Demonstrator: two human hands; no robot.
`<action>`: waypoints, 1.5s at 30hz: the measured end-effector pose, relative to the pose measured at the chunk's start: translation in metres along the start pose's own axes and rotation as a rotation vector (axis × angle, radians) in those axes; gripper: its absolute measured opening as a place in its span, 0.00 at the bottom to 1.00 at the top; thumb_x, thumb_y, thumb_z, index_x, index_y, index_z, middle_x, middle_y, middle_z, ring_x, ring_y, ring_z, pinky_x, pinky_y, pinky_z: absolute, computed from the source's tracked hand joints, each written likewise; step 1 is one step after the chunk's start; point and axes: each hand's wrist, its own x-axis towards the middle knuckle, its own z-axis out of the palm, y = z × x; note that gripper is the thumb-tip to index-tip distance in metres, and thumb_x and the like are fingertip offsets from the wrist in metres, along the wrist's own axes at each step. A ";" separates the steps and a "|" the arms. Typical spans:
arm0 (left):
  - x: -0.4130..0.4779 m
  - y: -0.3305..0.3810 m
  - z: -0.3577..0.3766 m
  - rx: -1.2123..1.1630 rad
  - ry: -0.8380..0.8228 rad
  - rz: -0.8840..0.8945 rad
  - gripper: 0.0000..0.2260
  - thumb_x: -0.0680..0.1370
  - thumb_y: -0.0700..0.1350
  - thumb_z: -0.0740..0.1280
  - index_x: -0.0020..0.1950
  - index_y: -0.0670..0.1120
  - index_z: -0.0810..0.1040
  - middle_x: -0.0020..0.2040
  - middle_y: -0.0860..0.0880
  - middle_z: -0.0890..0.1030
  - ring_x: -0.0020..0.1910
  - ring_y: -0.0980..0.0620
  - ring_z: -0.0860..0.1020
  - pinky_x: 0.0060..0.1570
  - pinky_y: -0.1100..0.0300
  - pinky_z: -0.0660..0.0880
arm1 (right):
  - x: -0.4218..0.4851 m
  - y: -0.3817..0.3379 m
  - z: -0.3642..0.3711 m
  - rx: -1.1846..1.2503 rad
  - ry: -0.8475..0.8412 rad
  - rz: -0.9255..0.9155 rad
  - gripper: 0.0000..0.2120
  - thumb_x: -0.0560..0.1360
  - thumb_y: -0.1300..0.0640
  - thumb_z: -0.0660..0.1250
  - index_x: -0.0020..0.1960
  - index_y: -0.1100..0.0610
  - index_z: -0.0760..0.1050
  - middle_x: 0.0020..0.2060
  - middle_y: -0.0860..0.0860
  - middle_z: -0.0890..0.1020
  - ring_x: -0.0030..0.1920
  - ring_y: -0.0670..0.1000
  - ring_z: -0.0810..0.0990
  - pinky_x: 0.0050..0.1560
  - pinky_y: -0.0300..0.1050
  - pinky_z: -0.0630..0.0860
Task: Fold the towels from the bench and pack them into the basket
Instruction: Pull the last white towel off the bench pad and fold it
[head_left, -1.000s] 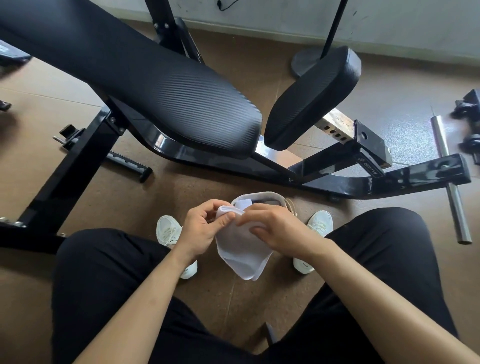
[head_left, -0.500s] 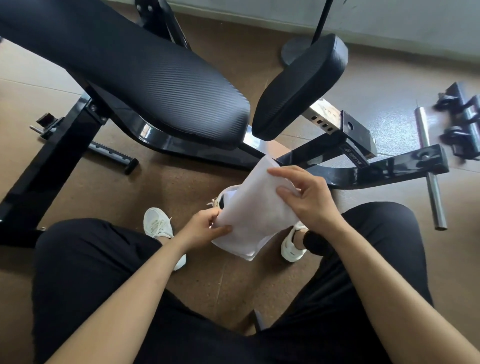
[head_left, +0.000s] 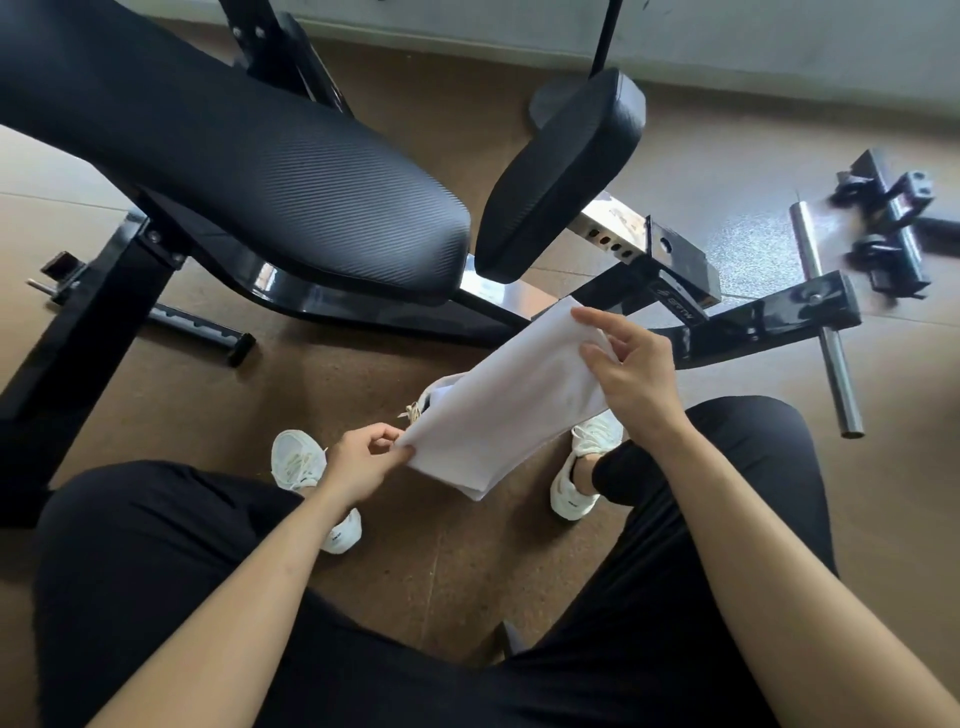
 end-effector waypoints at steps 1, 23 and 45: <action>-0.001 0.000 0.000 -0.037 0.005 -0.011 0.04 0.74 0.52 0.75 0.47 0.61 0.85 0.45 0.53 0.86 0.49 0.47 0.84 0.54 0.41 0.82 | 0.000 0.000 -0.001 -0.001 -0.003 -0.001 0.19 0.79 0.67 0.67 0.64 0.48 0.81 0.61 0.44 0.83 0.63 0.45 0.80 0.70 0.52 0.75; -0.016 0.021 -0.020 -0.499 0.054 -0.015 0.03 0.68 0.48 0.71 0.36 0.50 0.82 0.40 0.48 0.80 0.46 0.48 0.77 0.50 0.52 0.72 | 0.009 0.001 0.003 -0.055 0.048 0.114 0.20 0.79 0.65 0.66 0.66 0.48 0.80 0.57 0.54 0.84 0.54 0.59 0.81 0.59 0.55 0.80; -0.023 0.043 -0.025 -0.283 0.294 0.113 0.10 0.85 0.41 0.60 0.55 0.54 0.79 0.59 0.53 0.78 0.60 0.49 0.76 0.55 0.53 0.78 | 0.016 0.024 0.022 -0.501 -0.075 0.139 0.22 0.80 0.63 0.67 0.73 0.53 0.74 0.67 0.51 0.78 0.68 0.54 0.75 0.65 0.43 0.69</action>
